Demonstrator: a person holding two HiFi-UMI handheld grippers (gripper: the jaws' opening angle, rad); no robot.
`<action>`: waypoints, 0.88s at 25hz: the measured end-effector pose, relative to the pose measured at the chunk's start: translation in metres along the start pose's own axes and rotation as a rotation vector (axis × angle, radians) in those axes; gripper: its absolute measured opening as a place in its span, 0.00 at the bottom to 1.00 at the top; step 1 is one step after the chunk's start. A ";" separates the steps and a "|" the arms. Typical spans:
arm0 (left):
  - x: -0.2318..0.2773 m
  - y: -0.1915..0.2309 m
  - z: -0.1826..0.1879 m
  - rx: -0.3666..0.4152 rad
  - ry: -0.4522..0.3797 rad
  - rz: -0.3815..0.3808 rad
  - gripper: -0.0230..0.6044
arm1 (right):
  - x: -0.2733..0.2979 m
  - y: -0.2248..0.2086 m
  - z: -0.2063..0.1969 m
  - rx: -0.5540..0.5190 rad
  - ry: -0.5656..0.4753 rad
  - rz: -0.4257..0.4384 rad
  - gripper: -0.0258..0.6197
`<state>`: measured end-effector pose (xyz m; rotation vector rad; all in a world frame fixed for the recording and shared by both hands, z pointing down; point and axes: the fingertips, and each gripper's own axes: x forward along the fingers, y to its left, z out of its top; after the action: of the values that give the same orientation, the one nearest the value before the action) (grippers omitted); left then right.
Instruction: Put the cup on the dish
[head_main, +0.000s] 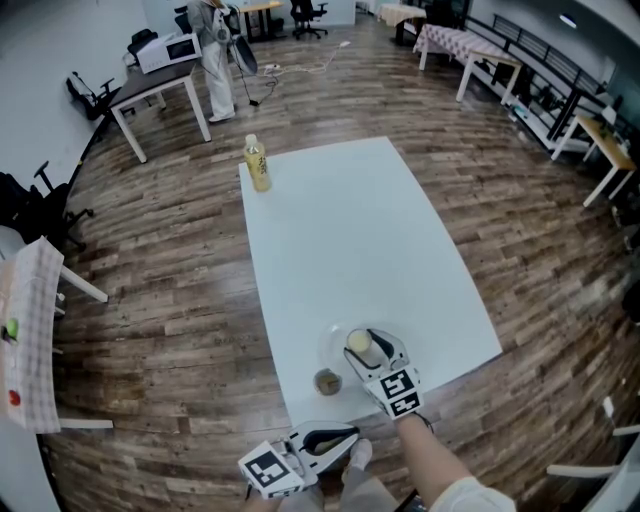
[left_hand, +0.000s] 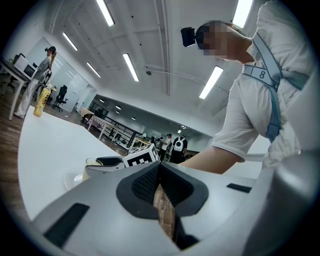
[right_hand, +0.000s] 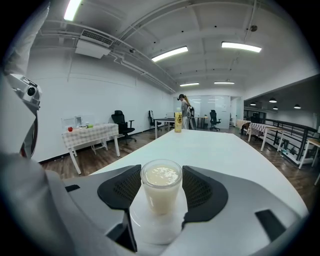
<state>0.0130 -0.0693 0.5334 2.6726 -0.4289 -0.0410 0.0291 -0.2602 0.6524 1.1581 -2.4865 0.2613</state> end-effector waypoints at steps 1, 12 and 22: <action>0.000 0.000 0.000 0.000 0.000 0.000 0.04 | 0.000 -0.001 0.000 0.000 0.000 0.000 0.45; 0.000 0.003 0.000 0.002 0.005 0.001 0.04 | -0.004 -0.003 0.020 -0.004 -0.049 -0.003 0.45; 0.005 -0.003 0.006 0.027 0.007 -0.023 0.04 | -0.020 -0.002 0.026 -0.004 -0.055 -0.011 0.45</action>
<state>0.0179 -0.0710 0.5272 2.7032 -0.3995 -0.0328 0.0352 -0.2563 0.6206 1.1928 -2.5261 0.2236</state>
